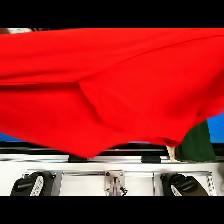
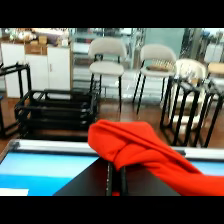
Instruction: Fold the shirts.
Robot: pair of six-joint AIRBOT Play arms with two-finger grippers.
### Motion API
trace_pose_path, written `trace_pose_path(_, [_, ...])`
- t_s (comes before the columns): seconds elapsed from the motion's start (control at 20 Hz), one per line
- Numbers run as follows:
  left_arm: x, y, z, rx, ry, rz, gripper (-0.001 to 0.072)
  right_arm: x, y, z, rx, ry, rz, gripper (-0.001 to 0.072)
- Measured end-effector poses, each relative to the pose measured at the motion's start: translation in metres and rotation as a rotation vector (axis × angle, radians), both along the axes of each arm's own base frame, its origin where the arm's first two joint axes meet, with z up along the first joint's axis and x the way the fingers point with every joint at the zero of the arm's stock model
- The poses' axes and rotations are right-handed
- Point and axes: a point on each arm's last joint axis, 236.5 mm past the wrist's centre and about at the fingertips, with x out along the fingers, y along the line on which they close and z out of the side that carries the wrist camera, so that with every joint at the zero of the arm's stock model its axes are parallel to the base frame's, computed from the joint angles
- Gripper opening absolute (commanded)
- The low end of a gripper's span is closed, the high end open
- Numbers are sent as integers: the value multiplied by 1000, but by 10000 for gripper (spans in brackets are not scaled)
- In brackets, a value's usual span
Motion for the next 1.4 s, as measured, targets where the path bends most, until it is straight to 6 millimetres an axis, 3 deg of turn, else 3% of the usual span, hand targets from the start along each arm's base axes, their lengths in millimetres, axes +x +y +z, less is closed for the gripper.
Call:
trace_pose_path(0.1, [7, 4, -28, 10, 101, 10, 41, 14, -7, -16, -42, 54, -47, 64])
trace_pose_path(0.25, [26, 10, -91, 0, 310, 12, 41, 41, -11, -56, -120, 196, -94, 65])
trace_pose_path(0.5, [68, 21, -234, -38, 686, -8, 41, 112, -7, -180, -320, 532, -159, 65])
trace_pose_path(0.6, [98, 28, -280, -62, 757, -7, 41, 152, -4, -232, -389, 609, -186, 65])
trace_pose_path(0.75, [153, 35, -331, -132, 806, -10, 41, 224, 13, -295, -416, 617, -215, 65])
trace_pose_path(0.95, [238, 47, -383, -271, 787, 14, 41, 302, 42, -350, -289, 548, -253, 65])
trace_pose_path(1.05, [271, 50, -408, -323, 785, 30, 42, 324, 53, -373, -207, 545, -271, 65])
trace_pose_path(1.15, [289, 44, -439, -349, 829, 27, 54, 332, 62, -400, -132, 601, -283, 97])
trace_pose_path(1.2, [293, 38, -453, -359, 856, 19, 114, 332, 65, -412, -100, 640, -286, 241])
trace_pose_path(1.25, [294, 33, -463, -364, 881, 9, 246, 330, 70, -423, -68, 683, -286, 505])
trace_pose_path(1.35, [291, 27, -472, -364, 929, -10, 564, 324, 73, -431, -29, 739, -287, 528])
trace_pose_path(1.4, [288, 29, -472, -355, 957, -16, 624, 321, 71, -428, -13, 759, -290, 528])
